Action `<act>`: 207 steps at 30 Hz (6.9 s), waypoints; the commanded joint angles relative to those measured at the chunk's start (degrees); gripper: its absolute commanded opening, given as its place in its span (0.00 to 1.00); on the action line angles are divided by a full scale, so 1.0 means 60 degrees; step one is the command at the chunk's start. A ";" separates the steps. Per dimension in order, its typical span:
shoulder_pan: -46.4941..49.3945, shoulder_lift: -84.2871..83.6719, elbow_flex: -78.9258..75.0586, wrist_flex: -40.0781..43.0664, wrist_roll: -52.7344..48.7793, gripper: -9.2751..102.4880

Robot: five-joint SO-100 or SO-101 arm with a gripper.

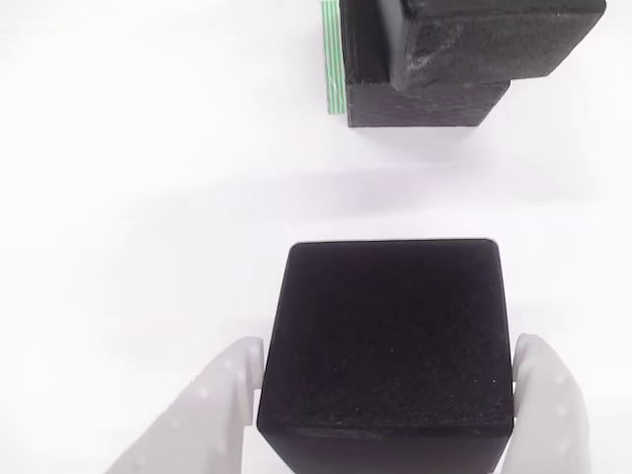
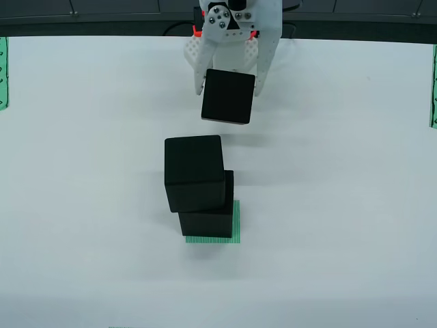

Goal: Stack 3 Blocks on the chosen place.

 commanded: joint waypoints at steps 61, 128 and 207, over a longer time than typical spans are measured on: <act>0.0981 -0.0718 -0.1172 -0.6343 -0.0059 0.28; 0.2373 -0.0454 0.2388 -1.1602 -0.1377 0.28; 0.1816 -0.0059 -0.2153 -0.5098 -0.1216 0.18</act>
